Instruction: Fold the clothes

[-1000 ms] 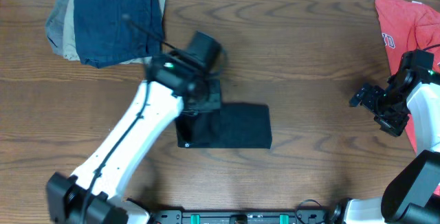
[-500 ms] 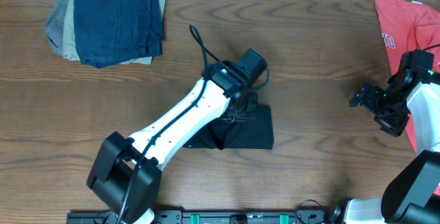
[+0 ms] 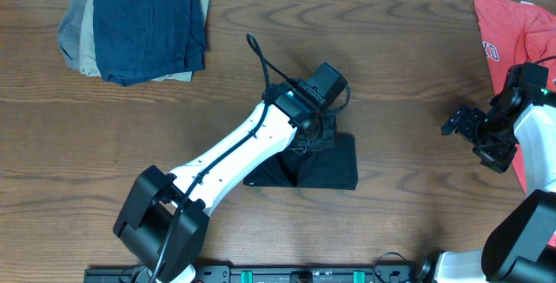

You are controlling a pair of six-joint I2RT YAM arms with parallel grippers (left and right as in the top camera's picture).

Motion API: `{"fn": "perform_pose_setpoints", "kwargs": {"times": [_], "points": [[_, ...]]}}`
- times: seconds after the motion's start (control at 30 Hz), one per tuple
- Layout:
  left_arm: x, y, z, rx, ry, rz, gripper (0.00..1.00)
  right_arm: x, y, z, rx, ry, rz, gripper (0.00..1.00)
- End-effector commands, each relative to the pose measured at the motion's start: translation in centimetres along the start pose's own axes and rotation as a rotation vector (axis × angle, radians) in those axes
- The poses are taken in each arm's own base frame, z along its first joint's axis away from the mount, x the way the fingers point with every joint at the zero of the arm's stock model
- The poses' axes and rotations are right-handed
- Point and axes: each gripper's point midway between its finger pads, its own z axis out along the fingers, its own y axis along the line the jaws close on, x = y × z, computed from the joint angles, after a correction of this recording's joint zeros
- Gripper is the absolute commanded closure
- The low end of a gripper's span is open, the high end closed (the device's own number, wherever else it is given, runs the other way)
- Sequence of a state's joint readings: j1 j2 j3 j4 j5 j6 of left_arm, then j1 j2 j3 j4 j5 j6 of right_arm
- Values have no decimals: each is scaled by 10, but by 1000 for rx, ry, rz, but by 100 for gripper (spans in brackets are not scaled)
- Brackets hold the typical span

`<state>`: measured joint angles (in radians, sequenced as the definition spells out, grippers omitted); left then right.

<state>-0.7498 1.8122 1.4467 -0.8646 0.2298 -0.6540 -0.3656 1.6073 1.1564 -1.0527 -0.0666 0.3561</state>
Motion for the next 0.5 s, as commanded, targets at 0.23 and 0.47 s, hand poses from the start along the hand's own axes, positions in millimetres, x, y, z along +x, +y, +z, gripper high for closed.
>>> {"fn": "perform_pose_setpoints", "kwargs": {"times": [0.23,0.47], "points": [[0,33,-40,-108,-20,-6,94,-3,-1,-4,-2,-16,15,1],[-2,45,-83,-204,-53,30,94,-3,-1,-4,-2,-16,15,1]]}}
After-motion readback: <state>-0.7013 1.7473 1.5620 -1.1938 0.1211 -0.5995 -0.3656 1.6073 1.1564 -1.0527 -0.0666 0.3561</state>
